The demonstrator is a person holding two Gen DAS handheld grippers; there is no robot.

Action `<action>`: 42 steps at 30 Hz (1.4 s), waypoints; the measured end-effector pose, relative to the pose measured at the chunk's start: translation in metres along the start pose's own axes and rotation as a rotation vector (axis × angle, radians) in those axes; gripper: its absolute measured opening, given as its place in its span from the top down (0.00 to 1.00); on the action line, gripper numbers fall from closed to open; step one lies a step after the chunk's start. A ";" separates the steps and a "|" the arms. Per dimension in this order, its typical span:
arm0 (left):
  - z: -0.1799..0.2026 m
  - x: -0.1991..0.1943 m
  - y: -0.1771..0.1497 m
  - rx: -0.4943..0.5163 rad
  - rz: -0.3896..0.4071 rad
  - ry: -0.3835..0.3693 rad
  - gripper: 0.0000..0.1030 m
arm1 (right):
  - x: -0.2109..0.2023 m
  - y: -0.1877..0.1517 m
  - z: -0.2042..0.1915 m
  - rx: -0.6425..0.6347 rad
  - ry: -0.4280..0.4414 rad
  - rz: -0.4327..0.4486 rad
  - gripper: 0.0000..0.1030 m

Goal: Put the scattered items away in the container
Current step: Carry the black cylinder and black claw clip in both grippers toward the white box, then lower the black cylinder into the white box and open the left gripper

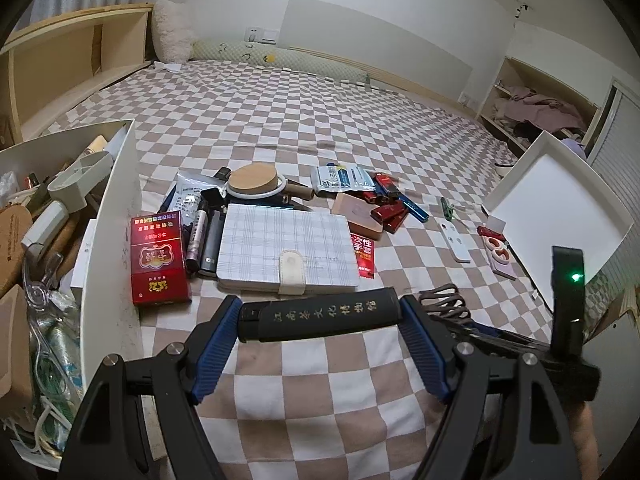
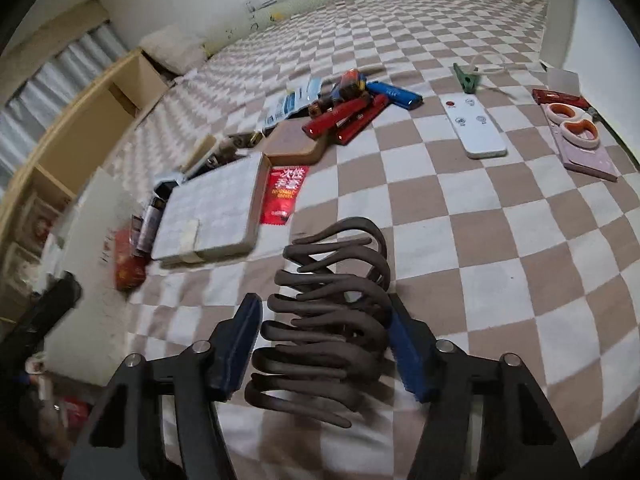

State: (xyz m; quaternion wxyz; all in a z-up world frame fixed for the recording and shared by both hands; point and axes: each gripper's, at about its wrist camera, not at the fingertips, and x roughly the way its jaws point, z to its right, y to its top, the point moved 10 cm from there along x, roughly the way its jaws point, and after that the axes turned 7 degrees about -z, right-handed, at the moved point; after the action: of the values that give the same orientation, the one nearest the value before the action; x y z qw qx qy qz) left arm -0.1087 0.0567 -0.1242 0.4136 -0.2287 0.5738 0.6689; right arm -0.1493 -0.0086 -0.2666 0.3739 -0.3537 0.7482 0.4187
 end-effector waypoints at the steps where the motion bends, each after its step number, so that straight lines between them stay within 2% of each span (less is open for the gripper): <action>1: -0.001 -0.001 0.000 0.002 0.002 0.002 0.23 | 0.000 0.000 -0.001 -0.010 -0.001 0.006 0.40; 4: -0.004 -0.004 0.002 -0.001 0.005 0.004 0.23 | -0.004 -0.001 -0.003 -0.027 0.000 0.013 0.40; 8: -0.005 -0.014 0.009 0.006 0.026 0.006 0.23 | -0.016 0.001 -0.007 -0.003 0.052 0.025 0.40; 15: -0.020 -0.048 0.026 0.001 0.089 0.025 0.23 | -0.052 0.021 -0.045 -0.033 0.159 0.088 0.40; 19: -0.040 -0.071 0.028 -0.019 0.104 0.048 0.23 | -0.072 0.032 -0.080 -0.089 0.218 0.121 0.40; 23: -0.073 -0.095 0.029 -0.058 0.120 0.107 0.23 | -0.085 0.042 -0.115 -0.144 0.263 0.146 0.40; 28: -0.114 -0.119 0.025 -0.114 0.131 0.176 0.23 | -0.092 0.047 -0.147 -0.193 0.316 0.149 0.40; 32: -0.136 -0.133 0.015 -0.152 0.113 0.200 0.23 | -0.092 0.047 -0.168 -0.223 0.348 0.144 0.40; 33: -0.138 -0.135 0.012 -0.154 0.111 0.204 0.23 | -0.091 0.047 -0.173 -0.229 0.358 0.140 0.47; 35: -0.145 -0.141 0.007 -0.155 0.107 0.219 0.23 | -0.090 0.047 -0.182 -0.233 0.383 0.128 0.51; 42: -0.163 -0.146 -0.003 -0.196 0.100 0.230 0.23 | -0.078 0.049 -0.199 -0.278 0.349 0.117 0.51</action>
State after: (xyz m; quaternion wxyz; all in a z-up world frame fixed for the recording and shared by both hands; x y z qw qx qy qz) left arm -0.0531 -0.1415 -0.0500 0.2870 -0.3142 0.5599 0.7109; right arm -0.2066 -0.1489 -0.1085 0.1617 -0.4250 0.7559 0.4711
